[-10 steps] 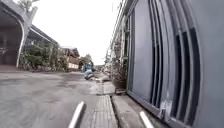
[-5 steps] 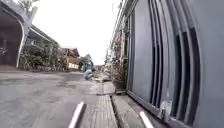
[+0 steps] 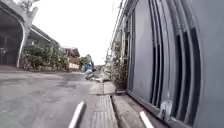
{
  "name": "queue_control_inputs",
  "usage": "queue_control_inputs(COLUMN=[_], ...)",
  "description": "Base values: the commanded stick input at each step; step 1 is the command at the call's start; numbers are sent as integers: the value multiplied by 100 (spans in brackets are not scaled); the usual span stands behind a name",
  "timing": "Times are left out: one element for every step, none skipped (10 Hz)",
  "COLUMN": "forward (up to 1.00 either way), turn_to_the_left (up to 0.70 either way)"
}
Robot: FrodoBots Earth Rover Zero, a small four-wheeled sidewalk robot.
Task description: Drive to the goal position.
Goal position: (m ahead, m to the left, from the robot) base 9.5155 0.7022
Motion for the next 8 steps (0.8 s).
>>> queue_control_inputs(forward=[0,0,0,0,0,0,0,0], turn_to_the_left=[70,70,70,70,70,70,70,70])
